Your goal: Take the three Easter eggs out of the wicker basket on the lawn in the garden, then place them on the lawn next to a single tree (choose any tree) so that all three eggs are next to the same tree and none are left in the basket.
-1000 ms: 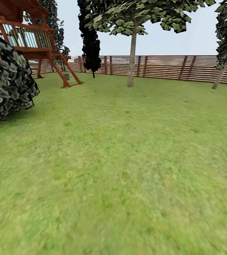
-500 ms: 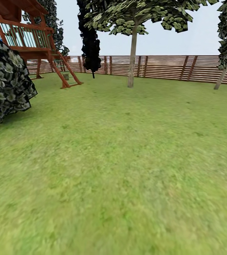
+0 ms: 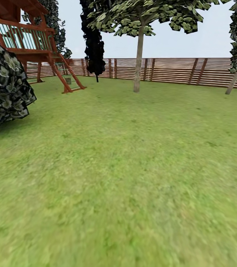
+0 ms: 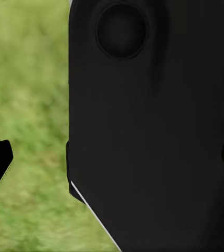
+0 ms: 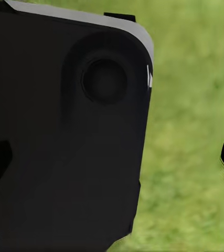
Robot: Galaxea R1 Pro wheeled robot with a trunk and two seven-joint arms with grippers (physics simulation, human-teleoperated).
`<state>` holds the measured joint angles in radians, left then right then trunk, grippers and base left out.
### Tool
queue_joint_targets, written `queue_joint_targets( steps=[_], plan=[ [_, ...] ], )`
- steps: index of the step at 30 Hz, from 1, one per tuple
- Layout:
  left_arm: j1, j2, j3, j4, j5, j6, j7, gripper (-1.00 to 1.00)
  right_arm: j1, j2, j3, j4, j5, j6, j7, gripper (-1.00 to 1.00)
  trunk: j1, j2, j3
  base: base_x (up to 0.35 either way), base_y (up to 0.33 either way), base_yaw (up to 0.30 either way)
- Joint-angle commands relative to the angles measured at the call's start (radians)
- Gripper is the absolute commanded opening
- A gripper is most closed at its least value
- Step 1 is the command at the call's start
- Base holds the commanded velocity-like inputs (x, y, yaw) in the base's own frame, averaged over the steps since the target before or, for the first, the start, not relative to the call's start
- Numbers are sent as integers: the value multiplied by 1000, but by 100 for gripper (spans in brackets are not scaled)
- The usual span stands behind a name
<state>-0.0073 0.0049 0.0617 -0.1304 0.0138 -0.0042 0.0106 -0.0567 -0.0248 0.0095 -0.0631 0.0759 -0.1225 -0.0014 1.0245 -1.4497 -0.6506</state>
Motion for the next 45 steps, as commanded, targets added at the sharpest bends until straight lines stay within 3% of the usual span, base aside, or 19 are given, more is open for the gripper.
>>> queue_joint_targets(
  steps=[1, 45],
  plan=[
    [0, 0, 6, 0, 2, 0, 0, 100, 0, 0, 1, 1, 8, -2, 0, 100, 1, 0, -1, 328, 0, 0],
    [0, -6, 6, 0, 0, 0, 2, 100, 0, -4, 2, 7, 15, -3, 0, 100, 1, 0, -1, 317, 0, 0]
  ],
)
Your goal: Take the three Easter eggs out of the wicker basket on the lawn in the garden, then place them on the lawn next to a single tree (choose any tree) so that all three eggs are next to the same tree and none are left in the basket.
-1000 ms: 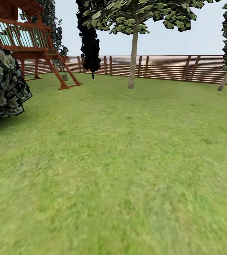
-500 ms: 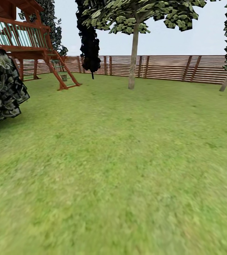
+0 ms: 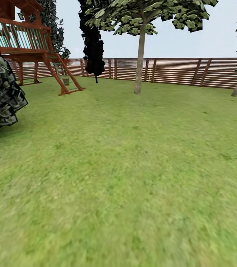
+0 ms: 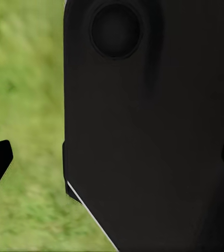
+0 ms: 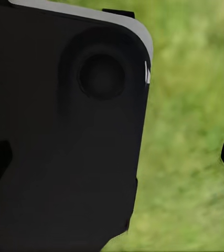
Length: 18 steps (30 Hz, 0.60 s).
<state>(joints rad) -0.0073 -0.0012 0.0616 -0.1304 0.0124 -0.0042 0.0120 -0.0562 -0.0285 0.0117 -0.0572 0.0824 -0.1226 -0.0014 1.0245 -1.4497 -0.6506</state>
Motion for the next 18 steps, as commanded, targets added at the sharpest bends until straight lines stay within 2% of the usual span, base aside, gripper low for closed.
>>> queue_joint_targets(
  steps=[1, 11, 18],
  plan=[
    [0, 0, 6, 0, 1, 0, 0, 100, -1, -2, 1, 0, 12, -3, 0, 100, 1, 0, -1, 329, 0, 0],
    [0, 0, 6, 0, 1, 0, 0, 100, -1, -18, 3, 2, 11, -4, 0, 100, 1, 0, -1, 329, 0, 0],
    [0, 0, 6, 0, 2, 0, 0, 100, -1, -20, 2, 2, 10, -4, 0, 100, 1, 0, -1, 329, 0, 0]
  ],
)
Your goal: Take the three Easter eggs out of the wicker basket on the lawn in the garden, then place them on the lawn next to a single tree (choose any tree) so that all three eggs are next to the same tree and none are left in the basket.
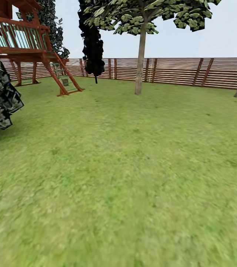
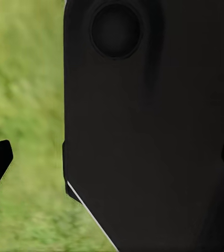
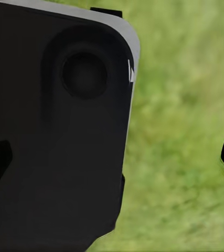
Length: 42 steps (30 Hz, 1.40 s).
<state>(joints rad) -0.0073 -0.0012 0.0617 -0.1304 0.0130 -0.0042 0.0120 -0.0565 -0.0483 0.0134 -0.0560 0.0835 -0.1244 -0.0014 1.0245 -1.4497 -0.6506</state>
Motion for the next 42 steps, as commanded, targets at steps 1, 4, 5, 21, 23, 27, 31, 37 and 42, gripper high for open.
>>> queue_joint_targets(
  steps=[1, 4, 5, 21, 23, 27, 31, 37, 42],
  plan=[
    [0, 0, 6, 0, 1, 0, 0, 100, 0, 0, 0, 1, 9, -3, 0, 100, 1, 0, -1, 329, 0, 0],
    [0, 0, 6, 0, 1, 0, 0, 100, 0, -4, 0, 2, 9, -3, 0, 100, 1, 0, -1, 329, 0, 0],
    [0, 0, 6, 0, 1, 0, 0, 100, 0, -7, 1, 2, 9, -3, -1, 100, 1, 0, -1, 329, 0, 0],
    [0, 0, 7, 0, 2, 0, 0, 100, 0, -21, 3, 2, 34, -3, -2, 100, 1, 0, -1, 329, 0, 0],
    [0, 0, 7, 0, 2, 0, 0, 100, 0, -21, 3, 1, 35, -3, -2, 100, 1, 0, -1, 329, 0, 0],
    [0, 0, 7, 0, 2, 0, 0, 100, 0, -21, 3, 1, 36, -3, -2, 100, 1, 0, -1, 329, 0, 0],
    [0, 0, 7, 0, 2, 0, 0, 100, 0, -22, 3, 1, 36, -3, -2, 100, 1, 0, -1, 329, 0, 0],
    [0, 0, 7, 0, 2, 0, 0, 100, 0, -22, 3, 1, 36, -3, -1, 100, 1, 0, -1, 329, 0, 0],
    [0, 0, 7, 0, 2, 0, 0, 100, 0, -22, 3, 1, 36, -3, -2, 100, 1, 0, -1, 329, 0, 0]
  ],
)
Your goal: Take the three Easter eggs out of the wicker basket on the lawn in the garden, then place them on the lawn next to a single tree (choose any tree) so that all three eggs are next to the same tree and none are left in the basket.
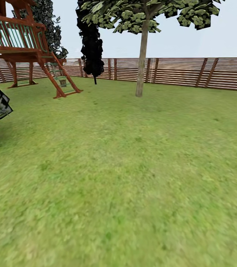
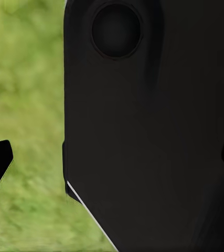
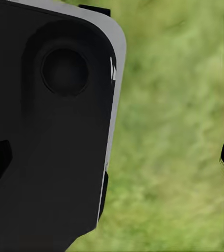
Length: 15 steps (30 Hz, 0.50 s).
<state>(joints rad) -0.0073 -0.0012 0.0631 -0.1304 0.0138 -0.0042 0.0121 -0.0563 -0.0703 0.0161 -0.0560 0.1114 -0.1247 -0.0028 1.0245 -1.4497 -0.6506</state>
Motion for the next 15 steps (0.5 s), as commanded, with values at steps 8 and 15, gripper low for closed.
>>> queue_joint_targets(
  steps=[8, 15],
  plan=[
    [0, 0, 6, 0, 1, 0, 0, 100, -1, 0, 0, 1, 8, -3, 0, 100, 1, 0, -1, 329, 0, 0],
    [0, 0, 6, 0, 1, 0, 0, 100, -1, 0, 1, 1, 8, -3, 0, 100, 1, 0, -1, 329, 0, 0]
  ],
)
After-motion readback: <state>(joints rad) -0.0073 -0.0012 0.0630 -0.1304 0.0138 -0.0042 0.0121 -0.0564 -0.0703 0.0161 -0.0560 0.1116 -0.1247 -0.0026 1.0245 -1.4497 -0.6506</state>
